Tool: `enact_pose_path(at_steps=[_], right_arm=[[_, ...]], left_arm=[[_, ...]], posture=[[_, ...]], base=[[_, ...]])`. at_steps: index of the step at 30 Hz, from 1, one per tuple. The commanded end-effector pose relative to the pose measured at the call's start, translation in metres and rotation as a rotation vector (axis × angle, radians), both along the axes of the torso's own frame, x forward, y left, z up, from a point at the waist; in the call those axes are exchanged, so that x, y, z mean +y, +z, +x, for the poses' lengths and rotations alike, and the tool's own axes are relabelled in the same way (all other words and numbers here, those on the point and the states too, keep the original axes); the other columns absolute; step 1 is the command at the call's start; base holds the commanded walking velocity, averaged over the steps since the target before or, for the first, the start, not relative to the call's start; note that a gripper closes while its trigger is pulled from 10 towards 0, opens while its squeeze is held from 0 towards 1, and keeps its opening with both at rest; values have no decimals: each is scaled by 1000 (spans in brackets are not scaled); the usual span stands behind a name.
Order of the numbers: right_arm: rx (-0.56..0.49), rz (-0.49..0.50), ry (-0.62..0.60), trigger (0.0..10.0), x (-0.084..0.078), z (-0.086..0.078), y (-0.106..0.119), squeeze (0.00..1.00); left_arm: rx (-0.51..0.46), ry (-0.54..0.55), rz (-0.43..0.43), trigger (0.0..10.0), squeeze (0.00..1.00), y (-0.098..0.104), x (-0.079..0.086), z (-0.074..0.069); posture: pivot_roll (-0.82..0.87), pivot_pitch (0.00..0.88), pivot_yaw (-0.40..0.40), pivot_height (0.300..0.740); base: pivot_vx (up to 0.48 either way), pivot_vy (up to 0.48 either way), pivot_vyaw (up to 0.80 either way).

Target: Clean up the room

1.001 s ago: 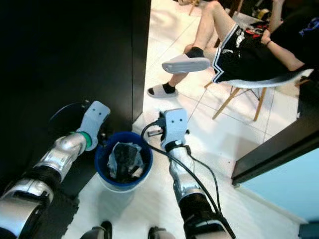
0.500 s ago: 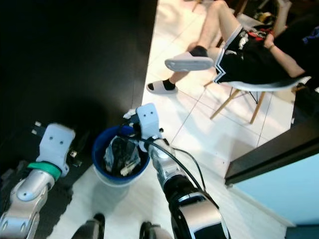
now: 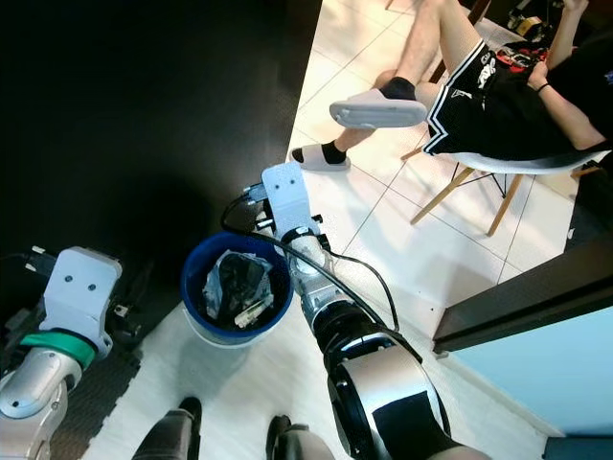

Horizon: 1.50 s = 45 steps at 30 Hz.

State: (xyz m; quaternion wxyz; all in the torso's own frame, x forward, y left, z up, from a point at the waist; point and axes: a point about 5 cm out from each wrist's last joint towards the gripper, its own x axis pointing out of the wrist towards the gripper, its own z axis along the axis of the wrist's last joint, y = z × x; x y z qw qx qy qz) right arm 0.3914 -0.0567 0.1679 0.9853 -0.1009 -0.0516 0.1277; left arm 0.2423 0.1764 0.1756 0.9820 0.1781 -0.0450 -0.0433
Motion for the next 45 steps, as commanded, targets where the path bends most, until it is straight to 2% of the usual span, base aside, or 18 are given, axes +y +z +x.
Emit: enact_pose_path(at_steps=[1,9,11,15,16,17,18,19,21,22,23,24,25,26,29,36,40,45], right_arm=[[38,17,4,10000,-3,0,-6,0],[30,52,-59,10000,-27,-1,-14,0],[30,52,-59,10000,-27,-1,-14,0],[14,108,-87,10000,-40,-5,-21,0],[-4,155,-98,10000,-50,-16,-36,0],[-4,155,-98,10000,-50,-16,-36,0],[-14,195,-111,10000,-57,-27,-49,0],[-8,232,-137,10000,-66,-47,-71,0],[-8,232,-137,10000,-66,-47,-71,0],[14,239,-165,10000,-75,-67,-91,0],[14,239,-165,10000,-75,-67,-91,0],[97,232,-217,10000,-89,-86,-117,0],[97,232,-217,10000,-89,-86,-117,0],[161,217,-256,10000,-101,-101,-135,0],[248,182,-324,10000,-120,-117,-158,0],[287,163,-361,10000,-125,-119,-164,0],[287,174,-352,10000,-119,-117,-163,0],[257,182,-309,10000,-106,-109,-154,0]], left_arm=[[32,0,6,10000,0,-4,-1,-2],[48,-26,5,10000,0,-5,-10,6],[48,-26,5,10000,0,-5,-10,6],[73,-44,-3,10000,0,-11,-14,11],[121,-61,-39,10000,0,-23,-19,17],[121,-61,-39,10000,0,-23,-19,17],[160,-72,-68,10000,0,-33,-23,21],[235,-72,-108,10000,0,-52,-27,30],[235,-72,-108,10000,0,-52,-27,30],[264,-75,-87,10000,0,-69,-30,36],[264,-75,-87,10000,0,-69,-30,36],[329,-89,-78,10000,0,-85,-33,41],[329,-89,-78,10000,0,-85,-33,41],[381,-90,-65,10000,0,-98,-34,44],[460,-85,-40,10000,0,-114,-33,46],[489,-67,11,10000,0,-130,-22,38],[461,-82,10,10000,0,-131,-23,37],[408,-37,6,10000,0,-133,-20,44]], posture=[[355,286,-90,740],[309,249,-73,740],[309,249,-73,740],[271,235,-61,740],[201,198,-39,740],[201,198,-39,740],[201,198,-39,740],[144,163,-26,740],[144,163,-26,740],[115,147,-27,740],[115,147,-27,740],[94,128,-27,740],[94,128,-27,740],[87,114,-20,740],[84,103,-11,740],[72,31,21,740],[81,5,23,740],[88,0,26,740]], base=[[0,0,0],[0,0,0],[0,0,0],[0,0,0],[0,0,0],[0,0,0],[0,0,0],[0,0,0],[0,0,0],[0,0,0],[0,0,0],[0,0,0],[0,0,0],[0,0,0],[0,0,0],[0,0,0],[0,0,0],[0,0,0]])
